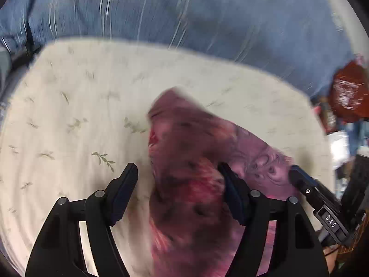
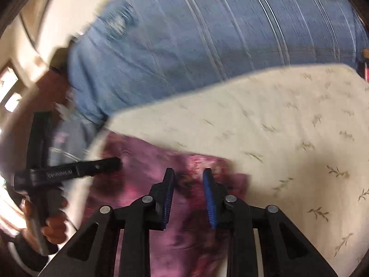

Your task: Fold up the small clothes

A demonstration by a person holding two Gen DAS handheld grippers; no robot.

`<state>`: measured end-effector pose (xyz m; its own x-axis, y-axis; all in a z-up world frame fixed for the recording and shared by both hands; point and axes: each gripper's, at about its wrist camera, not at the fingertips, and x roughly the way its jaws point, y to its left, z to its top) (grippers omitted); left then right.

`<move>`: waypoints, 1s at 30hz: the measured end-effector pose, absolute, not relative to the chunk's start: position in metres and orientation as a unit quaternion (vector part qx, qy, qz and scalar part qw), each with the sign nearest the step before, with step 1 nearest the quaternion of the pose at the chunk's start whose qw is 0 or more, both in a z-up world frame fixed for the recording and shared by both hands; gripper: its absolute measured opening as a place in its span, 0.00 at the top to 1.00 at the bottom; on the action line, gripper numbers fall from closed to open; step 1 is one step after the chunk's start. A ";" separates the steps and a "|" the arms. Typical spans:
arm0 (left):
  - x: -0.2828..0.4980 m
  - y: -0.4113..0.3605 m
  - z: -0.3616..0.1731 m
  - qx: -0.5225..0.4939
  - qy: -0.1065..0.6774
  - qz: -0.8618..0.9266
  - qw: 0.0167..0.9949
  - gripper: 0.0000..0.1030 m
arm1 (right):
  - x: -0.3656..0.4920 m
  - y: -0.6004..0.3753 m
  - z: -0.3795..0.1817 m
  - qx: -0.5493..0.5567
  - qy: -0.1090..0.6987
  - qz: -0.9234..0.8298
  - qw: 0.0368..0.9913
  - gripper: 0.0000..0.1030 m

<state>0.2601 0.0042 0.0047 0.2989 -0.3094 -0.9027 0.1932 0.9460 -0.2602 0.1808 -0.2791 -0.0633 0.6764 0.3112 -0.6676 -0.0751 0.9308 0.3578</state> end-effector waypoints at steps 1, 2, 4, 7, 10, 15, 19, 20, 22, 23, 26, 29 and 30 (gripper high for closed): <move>0.261 0.005 0.004 -0.056 0.557 -0.162 0.812 0.26 | 0.185 -0.279 -0.071 0.144 0.394 0.107 0.901 0.89; 0.261 0.003 0.010 -0.045 0.546 -0.160 0.821 0.25 | 0.185 -0.279 -0.072 0.139 0.379 0.115 0.908 0.89; 0.264 0.000 0.011 -0.032 0.558 -0.161 0.814 0.25 | 0.188 -0.279 -0.070 0.135 0.381 0.116 0.907 0.89; 0.256 0.012 0.027 -0.042 0.553 -0.171 0.815 0.26 | 0.186 -0.282 -0.058 0.140 0.393 0.119 0.901 0.82; 0.224 0.027 0.052 -0.027 0.517 -0.189 0.834 0.26 | 0.162 -0.282 -0.039 0.144 0.367 0.151 0.906 0.81; 0.179 0.022 0.025 0.036 0.525 -0.182 0.831 0.23 | 0.123 -0.264 -0.057 0.099 0.389 0.171 0.900 0.74; 0.171 0.022 0.024 0.025 0.508 -0.159 0.846 0.16 | 0.123 -0.258 -0.077 0.101 0.393 0.152 0.901 0.73; 0.169 0.023 0.028 0.025 0.511 -0.157 0.845 0.16 | 0.124 -0.256 -0.073 0.101 0.400 0.144 0.899 0.72; 0.161 0.023 0.035 0.030 0.512 -0.162 0.843 0.16 | 0.123 -0.254 -0.066 0.096 0.415 0.132 0.895 0.71; 0.154 0.024 0.038 0.042 0.507 -0.160 0.846 0.16 | 0.120 -0.251 -0.062 0.081 0.422 0.123 0.895 0.67; 0.131 0.027 0.048 0.071 0.490 -0.149 0.856 0.16 | 0.108 -0.243 -0.053 0.037 0.428 0.083 0.899 0.42; 0.113 0.031 0.049 0.079 0.485 -0.139 0.860 0.16 | 0.090 -0.244 -0.051 0.008 0.430 0.046 0.901 0.41; 0.109 0.032 0.049 0.079 0.484 -0.134 0.861 0.15 | 0.084 -0.244 -0.049 0.000 0.430 0.034 0.902 0.39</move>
